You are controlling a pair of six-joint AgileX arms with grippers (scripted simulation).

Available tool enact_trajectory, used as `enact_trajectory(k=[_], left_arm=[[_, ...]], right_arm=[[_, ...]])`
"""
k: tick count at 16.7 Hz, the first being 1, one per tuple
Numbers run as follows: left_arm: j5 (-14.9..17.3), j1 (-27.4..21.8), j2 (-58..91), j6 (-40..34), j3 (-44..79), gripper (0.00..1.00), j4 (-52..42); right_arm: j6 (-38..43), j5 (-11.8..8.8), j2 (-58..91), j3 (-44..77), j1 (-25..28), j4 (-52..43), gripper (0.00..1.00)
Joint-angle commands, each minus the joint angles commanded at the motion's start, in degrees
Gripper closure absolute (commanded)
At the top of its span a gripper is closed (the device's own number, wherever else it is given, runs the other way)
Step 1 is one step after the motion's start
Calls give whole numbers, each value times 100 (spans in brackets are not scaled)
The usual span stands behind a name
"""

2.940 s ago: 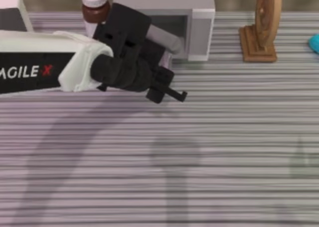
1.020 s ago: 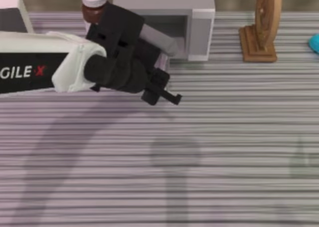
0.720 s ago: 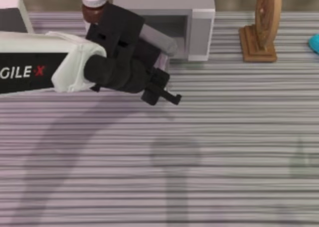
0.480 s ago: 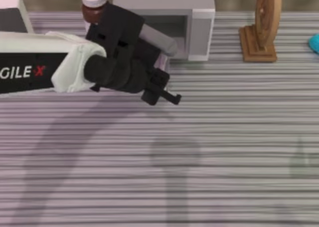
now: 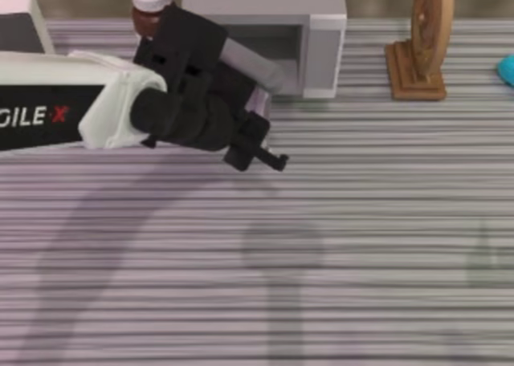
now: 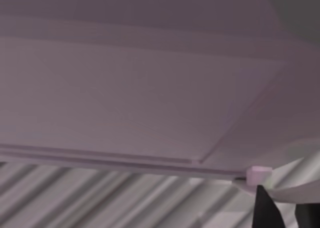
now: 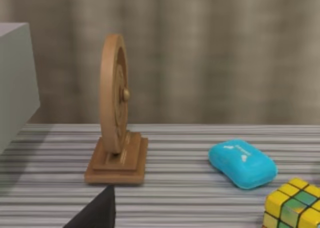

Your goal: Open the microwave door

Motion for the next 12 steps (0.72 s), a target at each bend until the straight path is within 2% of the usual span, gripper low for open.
enact_trajectory(k=[3,12], left_arm=[[98,80,-41,162,-52,100,-14],[99,80,-41,164,-53,100,-15]], right_arm=[[0,0,0,0,0,0,0],[0,0,0,0,0,0,0]])
